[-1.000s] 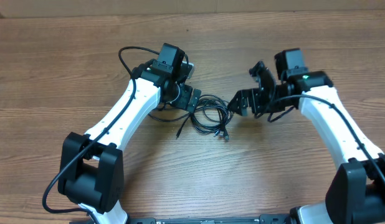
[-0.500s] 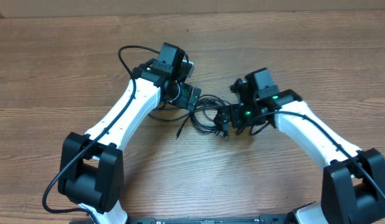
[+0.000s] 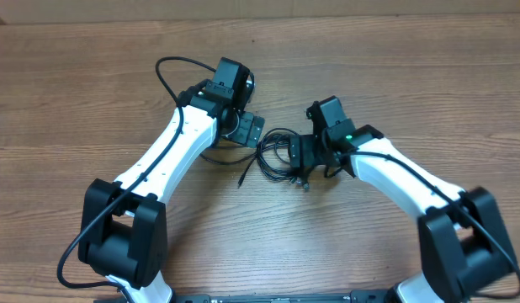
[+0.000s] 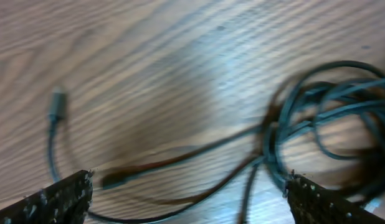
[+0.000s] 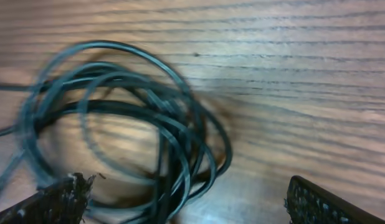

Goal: Untangle cables

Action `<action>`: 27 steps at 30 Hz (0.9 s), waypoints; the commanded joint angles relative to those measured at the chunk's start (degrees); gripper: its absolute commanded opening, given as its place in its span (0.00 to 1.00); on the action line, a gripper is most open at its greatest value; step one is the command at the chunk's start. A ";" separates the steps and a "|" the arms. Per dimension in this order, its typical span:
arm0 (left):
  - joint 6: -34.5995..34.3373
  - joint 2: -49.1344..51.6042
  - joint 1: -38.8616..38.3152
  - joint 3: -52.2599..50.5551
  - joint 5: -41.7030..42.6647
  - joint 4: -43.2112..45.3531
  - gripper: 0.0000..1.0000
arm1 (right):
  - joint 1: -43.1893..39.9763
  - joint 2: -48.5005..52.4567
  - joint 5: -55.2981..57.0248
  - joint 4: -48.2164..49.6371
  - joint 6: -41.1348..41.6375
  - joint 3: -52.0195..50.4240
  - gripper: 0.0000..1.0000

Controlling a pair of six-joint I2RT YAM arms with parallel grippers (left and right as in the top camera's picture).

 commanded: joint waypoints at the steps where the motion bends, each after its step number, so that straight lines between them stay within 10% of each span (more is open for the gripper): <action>1: -0.76 0.09 -0.26 1.29 -7.32 0.22 1.00 | 0.00 3.13 2.62 1.60 0.63 -0.17 1.00; 8: -0.79 0.09 1.20 1.29 -7.32 0.22 1.00 | -0.31 3.78 5.79 4.17 0.63 -0.15 0.93; 18: -0.81 0.11 1.95 1.27 -6.25 1.03 0.99 | -0.63 3.78 6.03 5.40 0.63 -0.15 0.49; 27: -0.81 0.11 1.95 1.27 -6.27 1.27 1.00 | -0.63 3.89 3.78 6.91 0.63 -0.17 0.47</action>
